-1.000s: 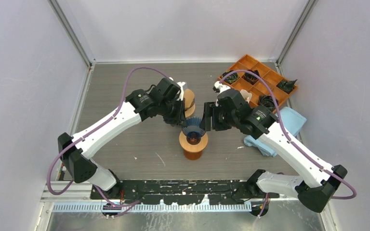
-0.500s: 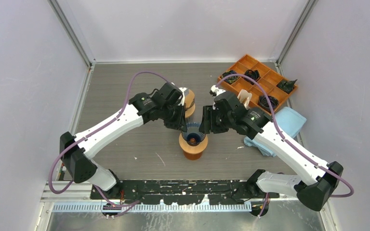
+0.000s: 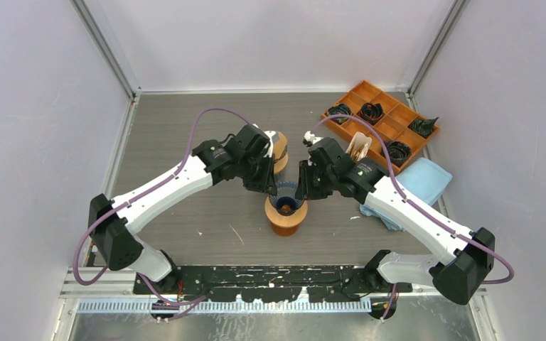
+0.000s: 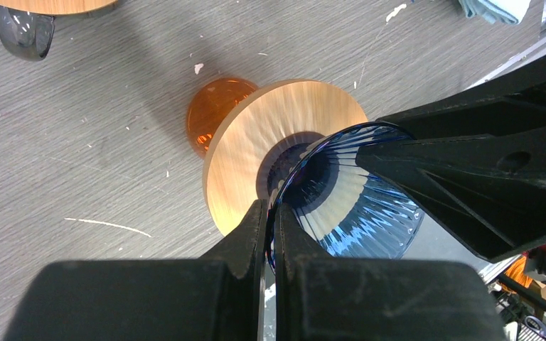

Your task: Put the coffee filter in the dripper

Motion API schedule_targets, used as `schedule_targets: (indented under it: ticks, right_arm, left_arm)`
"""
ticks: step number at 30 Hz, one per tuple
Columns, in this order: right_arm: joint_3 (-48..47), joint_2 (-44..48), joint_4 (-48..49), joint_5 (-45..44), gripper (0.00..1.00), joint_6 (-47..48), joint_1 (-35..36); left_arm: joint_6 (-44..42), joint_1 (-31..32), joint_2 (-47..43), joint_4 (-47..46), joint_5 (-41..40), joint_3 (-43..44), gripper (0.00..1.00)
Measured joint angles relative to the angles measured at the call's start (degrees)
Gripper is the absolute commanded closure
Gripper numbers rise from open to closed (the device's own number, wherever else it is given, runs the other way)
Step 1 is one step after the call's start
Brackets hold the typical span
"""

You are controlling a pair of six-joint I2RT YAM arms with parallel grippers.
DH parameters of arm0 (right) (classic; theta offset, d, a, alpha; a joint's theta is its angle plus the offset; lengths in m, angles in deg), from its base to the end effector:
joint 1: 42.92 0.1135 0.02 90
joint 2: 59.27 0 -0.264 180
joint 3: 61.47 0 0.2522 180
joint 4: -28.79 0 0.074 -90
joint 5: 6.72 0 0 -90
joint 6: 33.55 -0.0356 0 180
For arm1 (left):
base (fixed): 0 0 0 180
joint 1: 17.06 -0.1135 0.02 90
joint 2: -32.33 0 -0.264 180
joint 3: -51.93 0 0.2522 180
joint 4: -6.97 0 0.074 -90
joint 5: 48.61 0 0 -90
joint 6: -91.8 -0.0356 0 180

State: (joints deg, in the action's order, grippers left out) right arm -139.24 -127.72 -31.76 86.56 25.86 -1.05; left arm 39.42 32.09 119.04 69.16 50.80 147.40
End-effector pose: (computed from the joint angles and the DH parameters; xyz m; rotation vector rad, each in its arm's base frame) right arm 0.1777 0.1620 0.3145 -0.2778 2.5501 0.5927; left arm 0.2043 -0.2452 0.3278 0.3421 2.6623 -0.7695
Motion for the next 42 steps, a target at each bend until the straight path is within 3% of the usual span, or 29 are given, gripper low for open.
schedule_targets:
  ticks: [13, 42]
  right_arm:
    - [-0.1, -0.9, 0.9, -0.3, 0.85, 2.2, 0.1]
    - [6.6, 2.3, 8.6, -12.1, 0.86, 4.9, 8.3]
  left_arm:
    - [0.5, 0.9, -1.1, -3.2, -2.3, -2.3, 1.0]
    - [0.7, 6.4, -6.4, -10.1, -12.7, -10.2, 0.98]
